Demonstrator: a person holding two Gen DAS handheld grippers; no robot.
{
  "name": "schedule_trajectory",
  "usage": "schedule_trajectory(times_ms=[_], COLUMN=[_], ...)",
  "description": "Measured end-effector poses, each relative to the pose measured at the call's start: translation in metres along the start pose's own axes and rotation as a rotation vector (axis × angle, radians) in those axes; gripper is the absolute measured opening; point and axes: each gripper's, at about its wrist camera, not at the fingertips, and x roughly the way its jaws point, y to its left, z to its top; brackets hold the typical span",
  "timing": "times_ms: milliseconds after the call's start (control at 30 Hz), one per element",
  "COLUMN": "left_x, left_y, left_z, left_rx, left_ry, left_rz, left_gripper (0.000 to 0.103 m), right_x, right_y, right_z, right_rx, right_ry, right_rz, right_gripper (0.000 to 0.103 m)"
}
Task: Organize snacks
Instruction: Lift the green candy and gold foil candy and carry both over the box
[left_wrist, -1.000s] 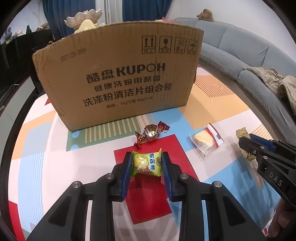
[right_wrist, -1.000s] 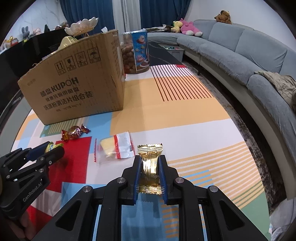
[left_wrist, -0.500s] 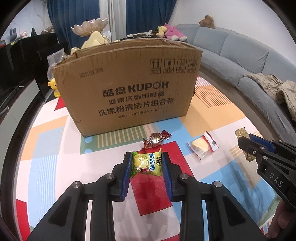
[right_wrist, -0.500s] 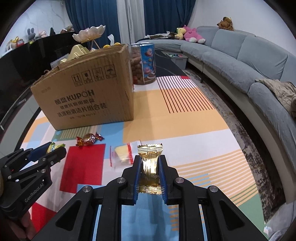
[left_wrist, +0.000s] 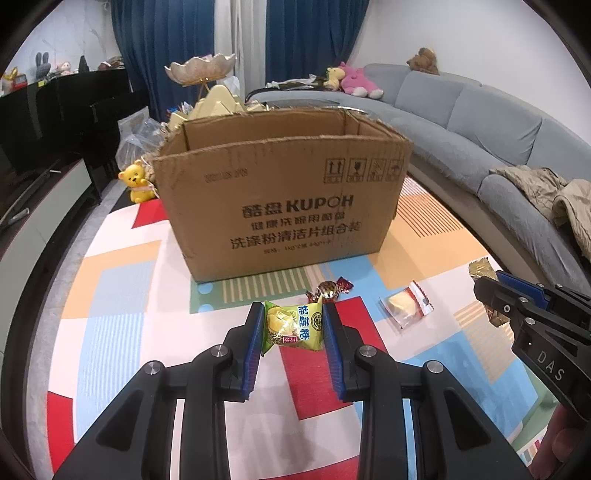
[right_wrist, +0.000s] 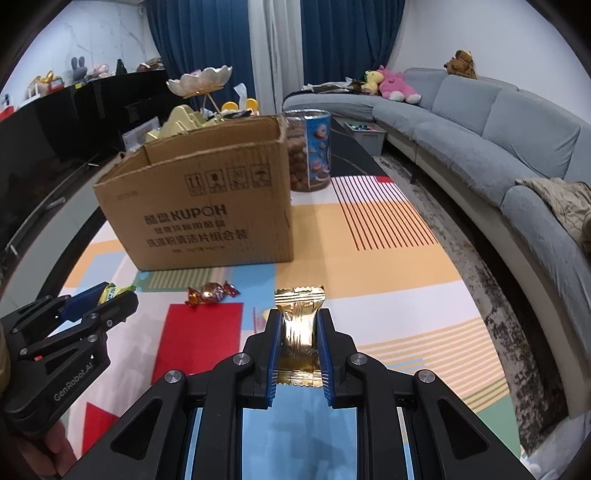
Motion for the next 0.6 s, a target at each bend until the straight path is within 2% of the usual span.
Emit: schedule_trajectory(times_ms=[600], left_x=[-0.031], left_y=[0.021], left_z=[0.029], left_rx=[-0.036], left_ry=[-0.073], left_rz=[0.033], left_gripper=[0.032], right_x=[-0.025], right_y=[0.027], right_z=[0.030], right_rx=[-0.048], right_ry=[-0.078], right_rz=[0.051], right_gripper=[0.020])
